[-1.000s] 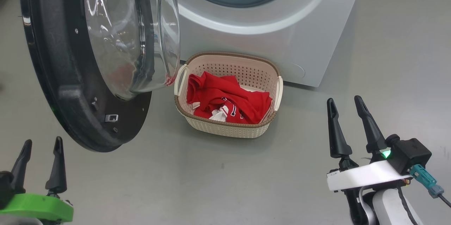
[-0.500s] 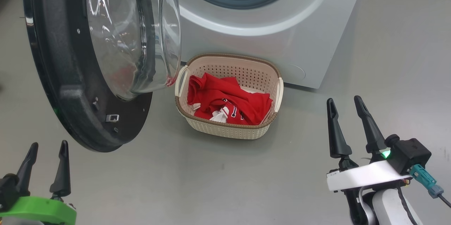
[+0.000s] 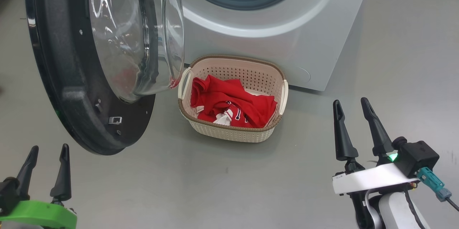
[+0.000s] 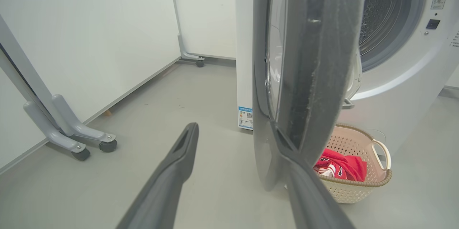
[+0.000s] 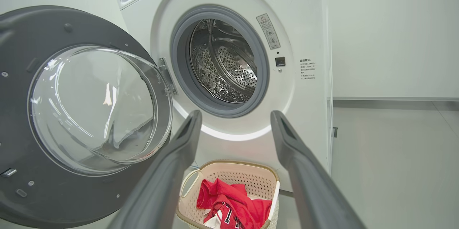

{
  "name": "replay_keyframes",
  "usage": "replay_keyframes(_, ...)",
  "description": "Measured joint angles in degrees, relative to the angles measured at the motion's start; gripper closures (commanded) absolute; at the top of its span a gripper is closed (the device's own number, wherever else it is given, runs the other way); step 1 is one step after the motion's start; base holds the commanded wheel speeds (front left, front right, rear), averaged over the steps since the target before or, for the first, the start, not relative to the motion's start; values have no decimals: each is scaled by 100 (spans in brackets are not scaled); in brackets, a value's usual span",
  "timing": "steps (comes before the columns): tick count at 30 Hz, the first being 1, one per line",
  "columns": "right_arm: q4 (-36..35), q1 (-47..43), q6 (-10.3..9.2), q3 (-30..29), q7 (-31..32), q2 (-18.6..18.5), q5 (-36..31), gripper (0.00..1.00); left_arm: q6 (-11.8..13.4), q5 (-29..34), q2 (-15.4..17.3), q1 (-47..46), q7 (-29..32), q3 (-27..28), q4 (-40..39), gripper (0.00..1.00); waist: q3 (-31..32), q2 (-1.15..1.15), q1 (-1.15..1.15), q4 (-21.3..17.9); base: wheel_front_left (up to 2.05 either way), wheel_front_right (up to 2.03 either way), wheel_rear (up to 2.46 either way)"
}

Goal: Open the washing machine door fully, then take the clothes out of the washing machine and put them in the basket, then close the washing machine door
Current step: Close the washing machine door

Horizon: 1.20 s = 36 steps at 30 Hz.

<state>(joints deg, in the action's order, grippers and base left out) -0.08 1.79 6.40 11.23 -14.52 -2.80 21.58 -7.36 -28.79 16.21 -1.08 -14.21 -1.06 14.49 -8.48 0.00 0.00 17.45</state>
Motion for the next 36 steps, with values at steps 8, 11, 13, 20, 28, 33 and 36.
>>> replay_keyframes(8,5,-1,0,26,0,0,1,0,0,0,78,-2,-4,-38,44,0,28,0,0,-3,0,0,0)
replay_keyframes(11,10,-3,0,30,0,0,2,0,0,0,90,-5,-4,-36,49,0,41,0,0,-6,0,0,0)
replay_keyframes(13,10,-4,-1,33,0,0,2,0,0,0,96,-6,-4,-34,52,0,50,0,0,-6,0,0,0)
replay_keyframes(20,10,-5,-1,67,0,0,8,0,0,0,107,-6,-5,-53,82,100,50,0,0,-4,0,0,0)
replay_keyframes(28,-18,-7,-8,68,0,0,8,0,0,-277,191,-140,-5,46,-91,100,-30,0,0,3,0,0,0)
replay_keyframes(33,-18,-6,-8,68,0,-1,8,0,0,-835,350,-437,193,114,-240,100,-67,0,0,6,0,0,0)
replay_keyframes(36,-18,-6,-8,69,0,0,8,0,0,-1427,350,-567,505,247,-271,100,-86,0,0,4,0,0,0)
